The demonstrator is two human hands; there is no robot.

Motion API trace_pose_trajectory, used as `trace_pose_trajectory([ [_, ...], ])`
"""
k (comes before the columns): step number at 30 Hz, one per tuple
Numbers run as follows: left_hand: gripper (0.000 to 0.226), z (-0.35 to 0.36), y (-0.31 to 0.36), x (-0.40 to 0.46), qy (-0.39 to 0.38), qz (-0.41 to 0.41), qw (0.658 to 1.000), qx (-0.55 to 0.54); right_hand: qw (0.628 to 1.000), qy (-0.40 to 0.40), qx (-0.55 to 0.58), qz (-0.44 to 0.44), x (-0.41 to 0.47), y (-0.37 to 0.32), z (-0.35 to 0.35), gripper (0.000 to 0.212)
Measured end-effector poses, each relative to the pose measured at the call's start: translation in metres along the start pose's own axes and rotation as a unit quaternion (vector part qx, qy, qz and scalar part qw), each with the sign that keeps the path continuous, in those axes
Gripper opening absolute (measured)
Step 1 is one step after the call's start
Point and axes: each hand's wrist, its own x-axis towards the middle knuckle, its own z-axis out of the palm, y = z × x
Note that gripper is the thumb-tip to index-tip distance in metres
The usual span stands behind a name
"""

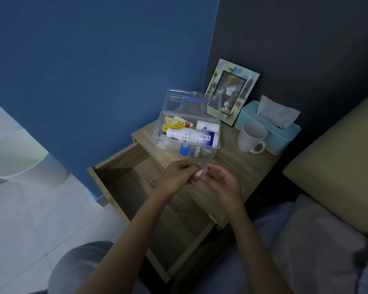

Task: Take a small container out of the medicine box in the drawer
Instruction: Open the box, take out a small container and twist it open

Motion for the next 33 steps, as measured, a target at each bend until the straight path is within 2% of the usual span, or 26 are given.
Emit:
trace_pose_trajectory([
  [4,0.026,-0.002,0.003,0.000,0.002,0.009,1.000,0.028,1.000,-0.003,-0.007,-0.001,0.001,0.000,0.000,0.034],
  [8,0.038,-0.003,0.003,0.001,0.021,0.031,0.994,0.101,1.000,-0.016,-0.002,-0.002,-0.001,0.001,0.001,0.036],
  [10,0.040,-0.003,0.004,0.001,0.025,0.026,0.995,0.095,1.000,-0.018,0.009,-0.005,-0.002,0.003,0.002,0.035],
  [15,0.026,-0.006,0.004,0.002,-0.005,-0.022,1.000,0.018,1.000,-0.006,0.025,0.007,-0.001,0.007,-0.001,0.037],
  [18,0.030,-0.008,-0.001,0.001,-0.038,-0.040,0.996,-0.065,0.999,-0.003,0.029,0.030,0.000,0.009,-0.004,0.032],
  [21,0.021,-0.007,-0.008,-0.001,-0.078,-0.057,0.981,-0.169,0.999,0.013,0.032,0.034,0.001,0.011,-0.008,0.031],
  [25,0.014,-0.007,-0.020,0.002,-0.114,-0.038,0.966,-0.228,0.999,0.031,0.028,0.035,0.000,0.011,-0.017,0.034],
  [27,0.018,-0.006,-0.026,0.004,-0.105,-0.029,0.966,-0.234,0.999,0.037,0.005,0.039,-0.001,0.012,-0.023,0.034],
  [29,0.033,-0.003,-0.031,0.006,-0.077,-0.025,0.980,-0.183,0.997,0.056,-0.031,0.048,-0.001,0.014,-0.029,0.037],
  [30,0.039,-0.001,-0.033,0.007,-0.059,-0.019,0.991,-0.121,0.995,0.063,-0.067,0.046,-0.001,0.016,-0.032,0.034],
  [33,0.044,0.007,-0.039,0.013,-0.019,0.009,1.000,-0.008,0.972,0.071,-0.223,0.008,-0.001,0.026,-0.040,0.031],
])
